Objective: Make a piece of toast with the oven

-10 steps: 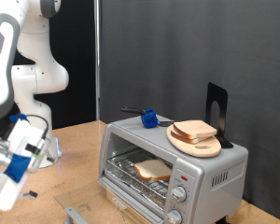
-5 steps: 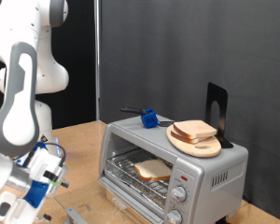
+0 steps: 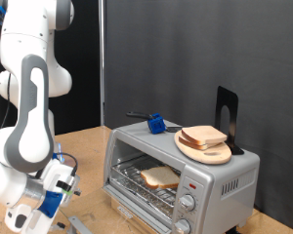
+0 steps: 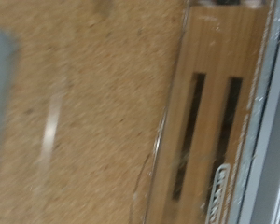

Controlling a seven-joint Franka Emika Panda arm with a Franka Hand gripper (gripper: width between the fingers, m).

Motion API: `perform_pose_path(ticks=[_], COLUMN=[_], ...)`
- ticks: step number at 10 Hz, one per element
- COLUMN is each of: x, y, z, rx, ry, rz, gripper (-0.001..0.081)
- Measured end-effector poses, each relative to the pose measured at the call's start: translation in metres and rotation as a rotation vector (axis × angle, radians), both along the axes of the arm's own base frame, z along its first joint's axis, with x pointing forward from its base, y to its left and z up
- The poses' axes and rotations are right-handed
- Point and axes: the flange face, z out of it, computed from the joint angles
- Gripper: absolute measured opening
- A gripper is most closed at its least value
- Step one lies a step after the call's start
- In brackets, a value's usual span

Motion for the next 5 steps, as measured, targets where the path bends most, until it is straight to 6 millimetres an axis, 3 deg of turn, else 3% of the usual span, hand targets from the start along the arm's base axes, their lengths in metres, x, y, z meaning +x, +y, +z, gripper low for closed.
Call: perform_pose_path(ticks=[2,5], x=[-0.006,-0.005], y=[0.008,0.018], z=[0.004,0.029], rx=[0.028,0.113], ry=[0.007,0.023], rz=[0.005,-0.008], gripper=[0.0808,0.0808])
